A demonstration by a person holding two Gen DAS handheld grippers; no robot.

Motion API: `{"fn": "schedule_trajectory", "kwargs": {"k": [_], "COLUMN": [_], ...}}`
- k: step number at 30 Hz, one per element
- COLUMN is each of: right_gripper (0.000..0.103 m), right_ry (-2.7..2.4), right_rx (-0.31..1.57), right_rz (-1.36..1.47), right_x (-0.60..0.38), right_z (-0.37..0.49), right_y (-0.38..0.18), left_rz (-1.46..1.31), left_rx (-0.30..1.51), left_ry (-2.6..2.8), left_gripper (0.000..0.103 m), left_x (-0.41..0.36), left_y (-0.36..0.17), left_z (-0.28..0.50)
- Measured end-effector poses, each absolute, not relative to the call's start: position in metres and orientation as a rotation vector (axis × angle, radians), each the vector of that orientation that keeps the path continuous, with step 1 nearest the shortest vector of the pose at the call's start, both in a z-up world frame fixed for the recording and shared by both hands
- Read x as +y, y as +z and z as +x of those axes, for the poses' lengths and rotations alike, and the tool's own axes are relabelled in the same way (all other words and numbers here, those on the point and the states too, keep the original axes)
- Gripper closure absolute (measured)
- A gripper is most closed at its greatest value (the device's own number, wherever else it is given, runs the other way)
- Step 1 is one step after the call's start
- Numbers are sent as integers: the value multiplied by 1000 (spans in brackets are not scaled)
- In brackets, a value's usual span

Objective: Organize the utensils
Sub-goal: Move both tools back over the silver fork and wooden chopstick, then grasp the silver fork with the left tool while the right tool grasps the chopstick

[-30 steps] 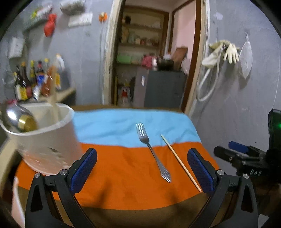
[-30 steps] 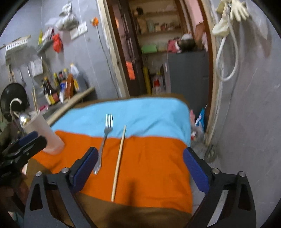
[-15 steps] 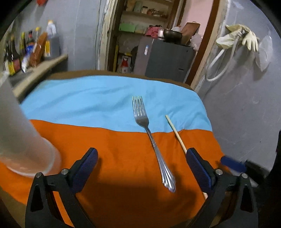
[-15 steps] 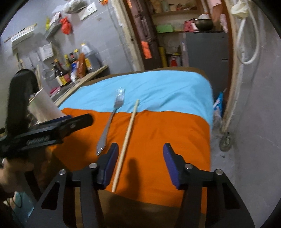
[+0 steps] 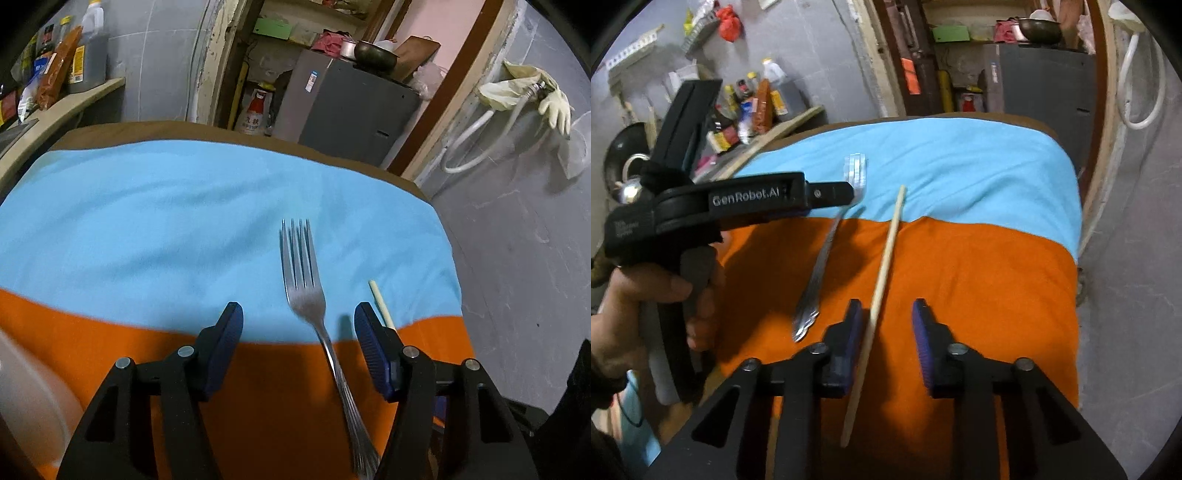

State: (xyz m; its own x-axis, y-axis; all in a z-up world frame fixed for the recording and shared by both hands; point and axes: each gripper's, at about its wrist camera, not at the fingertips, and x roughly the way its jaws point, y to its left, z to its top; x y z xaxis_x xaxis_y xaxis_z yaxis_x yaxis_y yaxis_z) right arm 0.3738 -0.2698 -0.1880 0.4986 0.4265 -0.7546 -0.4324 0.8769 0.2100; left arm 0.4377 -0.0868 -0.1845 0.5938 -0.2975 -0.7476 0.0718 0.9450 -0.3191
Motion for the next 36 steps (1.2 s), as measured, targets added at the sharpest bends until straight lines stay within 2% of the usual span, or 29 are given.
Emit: {"fn": "schedule_trajectory", "kwargs": {"k": [3, 13, 16, 18, 20, 36], "right_gripper": [100, 99, 99, 99, 99, 93], "right_ry": [450, 388, 391, 389, 384, 465], "right_rx": [911, 924, 926, 926, 925, 995], "right_rz": [-11, 82, 89, 85, 74, -5], "right_x": [-271, -282, -283, -282, -279, -258], "right_z": [382, 410, 411, 411, 409, 457], "right_y": [-188, -187, -187, -187, -187, -184], "left_rz": [-255, -94, -53, -51, -52, -75], "left_rx": [915, 918, 910, 908, 911, 974], "left_ry": [-214, -148, -115, -100, -106, -210], "left_gripper": [46, 49, 63, 76, 81, 83], "left_x": [-89, -113, -121, -120, -118, -100], "left_y": [-185, -191, -194, -196, -196, -191], "left_z": [448, 469, 472, 470, 468, 427]}}
